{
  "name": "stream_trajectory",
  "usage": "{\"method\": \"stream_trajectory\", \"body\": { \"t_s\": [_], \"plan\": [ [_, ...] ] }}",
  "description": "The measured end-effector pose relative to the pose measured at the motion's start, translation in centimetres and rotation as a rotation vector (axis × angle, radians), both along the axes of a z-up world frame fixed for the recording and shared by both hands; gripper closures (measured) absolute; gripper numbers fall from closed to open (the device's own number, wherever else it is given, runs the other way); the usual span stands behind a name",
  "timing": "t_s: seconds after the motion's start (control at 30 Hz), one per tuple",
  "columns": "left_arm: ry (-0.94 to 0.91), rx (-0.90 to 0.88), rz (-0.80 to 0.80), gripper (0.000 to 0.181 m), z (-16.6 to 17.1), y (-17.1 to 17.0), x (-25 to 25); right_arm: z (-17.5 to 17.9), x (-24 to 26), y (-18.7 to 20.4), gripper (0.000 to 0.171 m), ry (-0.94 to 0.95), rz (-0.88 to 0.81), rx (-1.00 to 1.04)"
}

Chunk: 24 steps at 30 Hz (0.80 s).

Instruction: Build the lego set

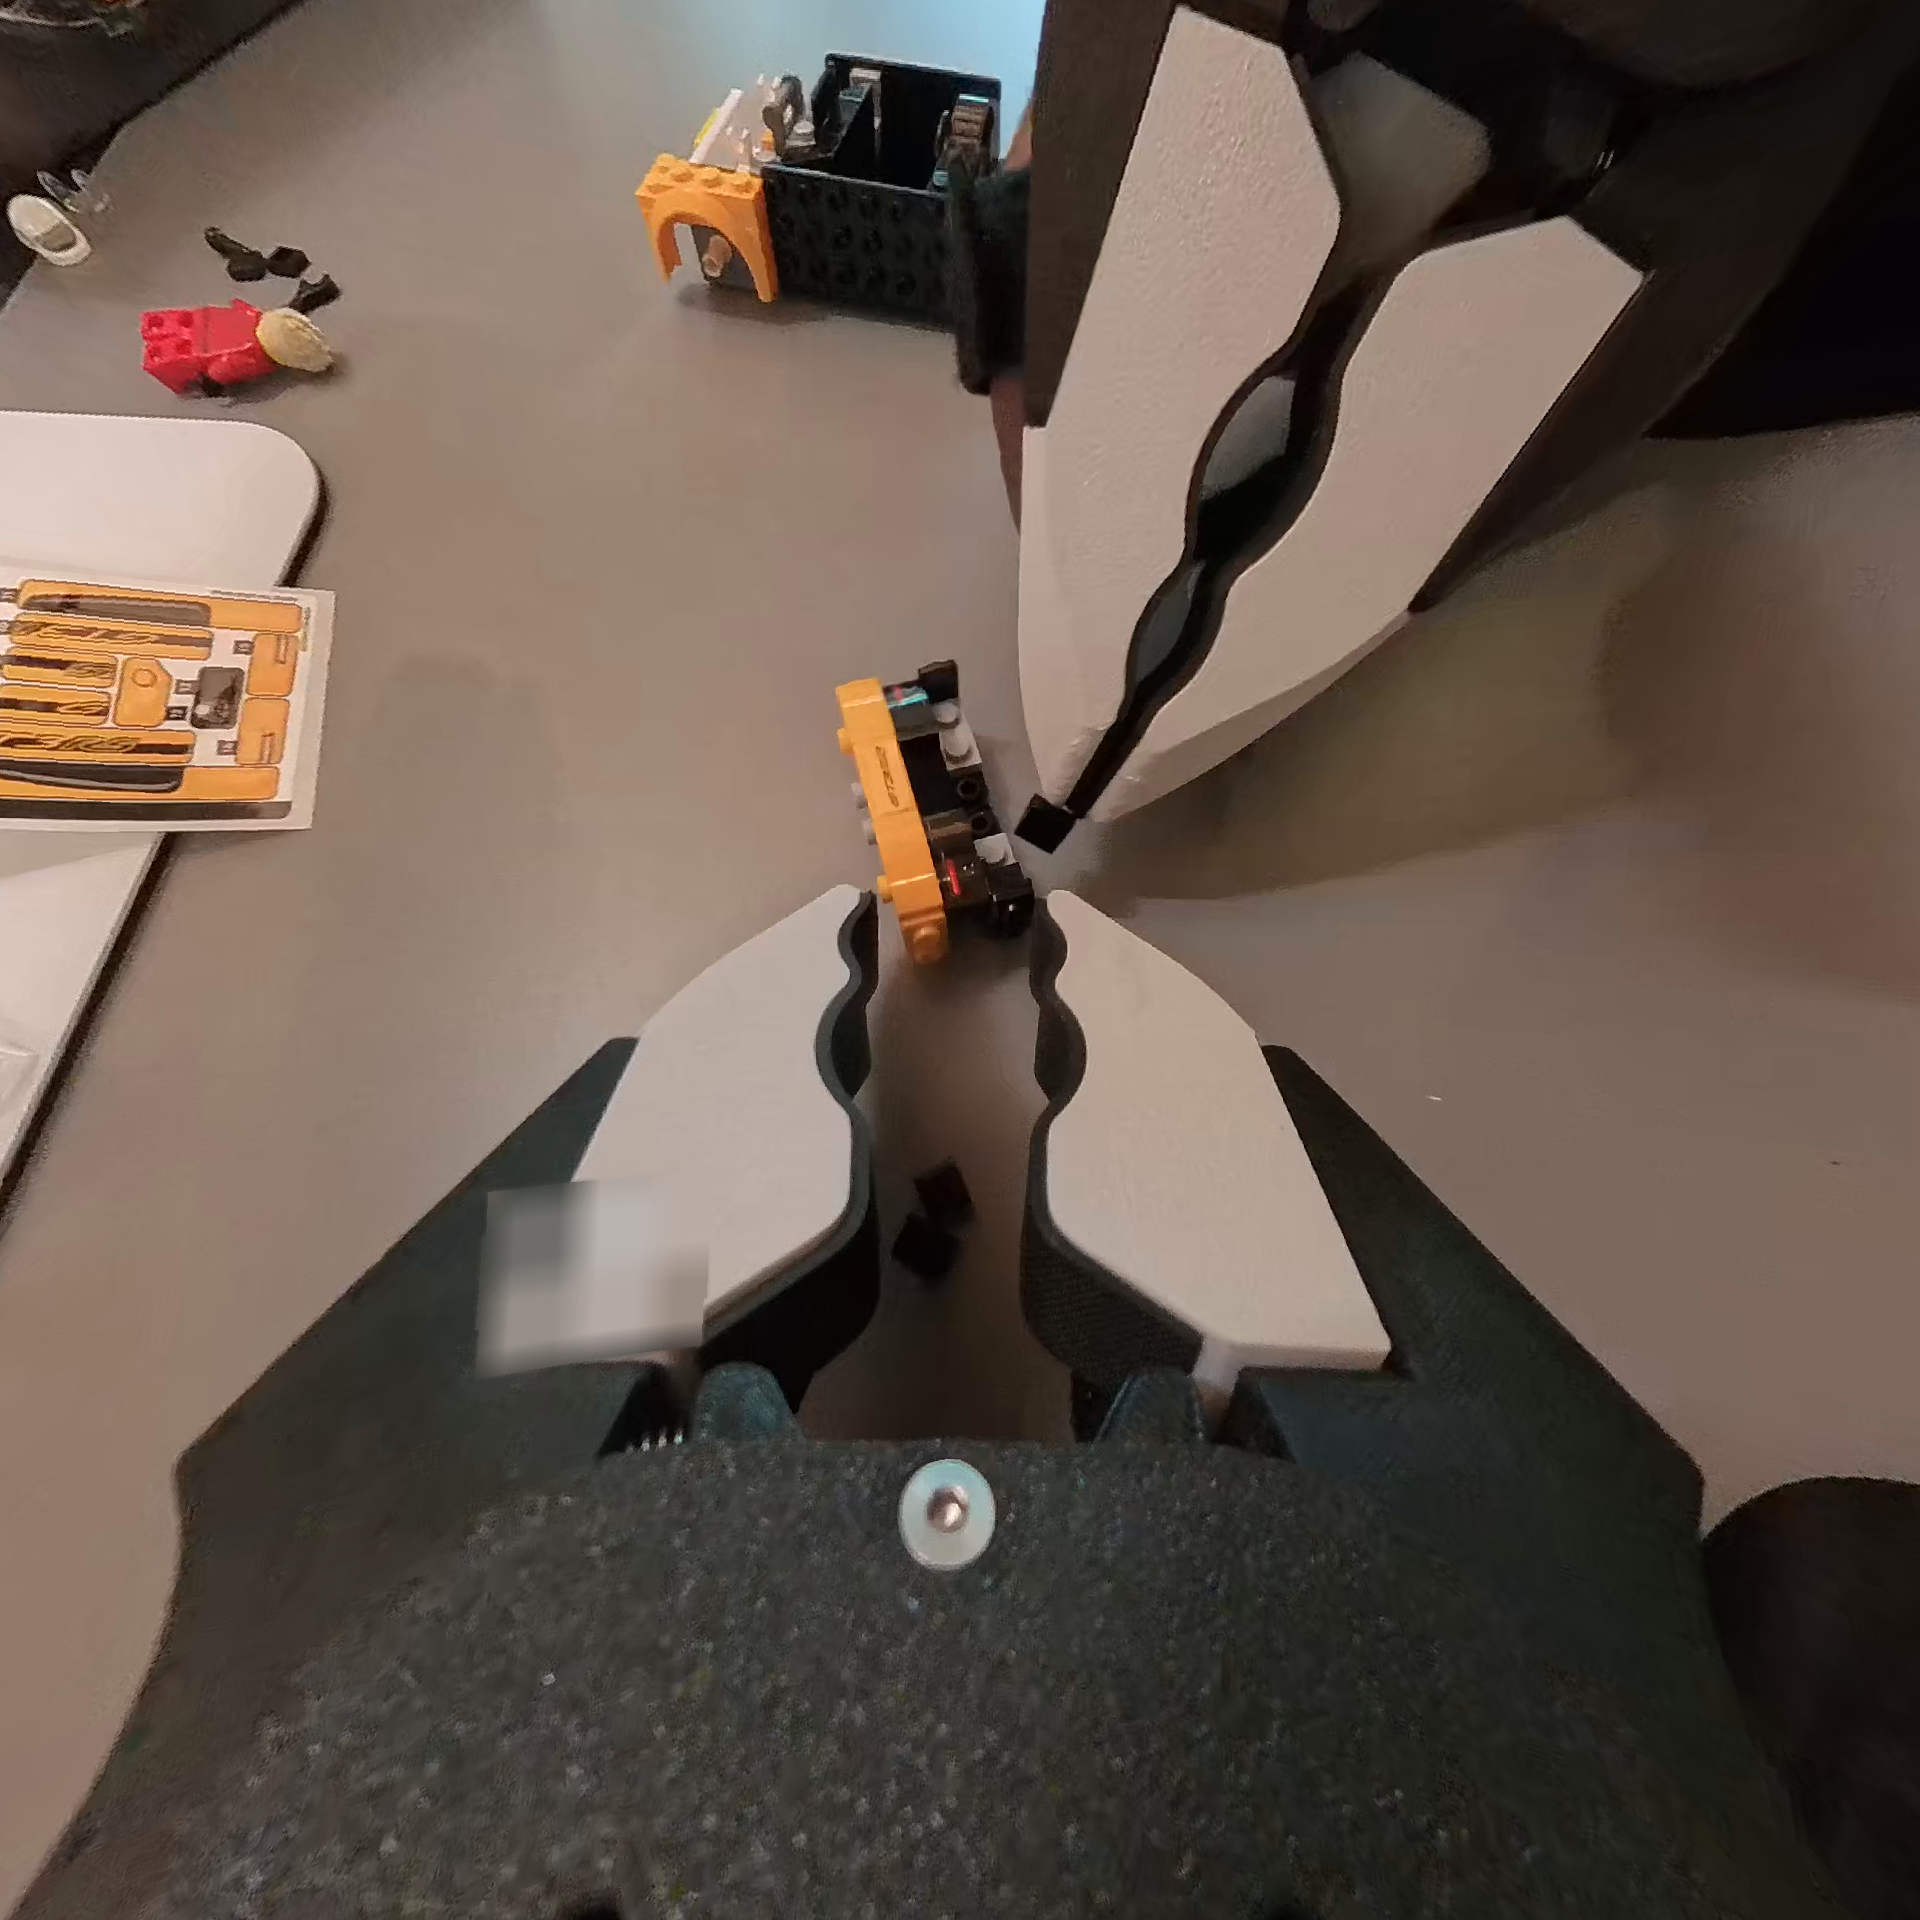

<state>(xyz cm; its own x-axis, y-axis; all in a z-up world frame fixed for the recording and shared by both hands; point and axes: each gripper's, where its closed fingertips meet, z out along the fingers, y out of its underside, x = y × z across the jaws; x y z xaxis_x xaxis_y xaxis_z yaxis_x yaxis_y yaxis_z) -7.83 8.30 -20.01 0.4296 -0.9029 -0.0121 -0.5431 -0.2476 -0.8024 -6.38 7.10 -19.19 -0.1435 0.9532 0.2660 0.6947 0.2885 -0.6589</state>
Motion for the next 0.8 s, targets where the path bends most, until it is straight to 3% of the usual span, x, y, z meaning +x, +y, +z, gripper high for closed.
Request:
{"method": "stream_trajectory", "body": {
  "t_s": [0.27,0.8],
  "plan": [
    [-0.008,0.021,0.017,0.151,0.37,0.49,-0.63,0.42,-0.08,0.29,0.17,-0.035,0.147,0.04],
    [0.014,0.045,0.004,0.155,0.12,0.39,-0.14,-0.1,-0.62,0.45,0.17,-0.043,0.153,0.038]
  ]
}}
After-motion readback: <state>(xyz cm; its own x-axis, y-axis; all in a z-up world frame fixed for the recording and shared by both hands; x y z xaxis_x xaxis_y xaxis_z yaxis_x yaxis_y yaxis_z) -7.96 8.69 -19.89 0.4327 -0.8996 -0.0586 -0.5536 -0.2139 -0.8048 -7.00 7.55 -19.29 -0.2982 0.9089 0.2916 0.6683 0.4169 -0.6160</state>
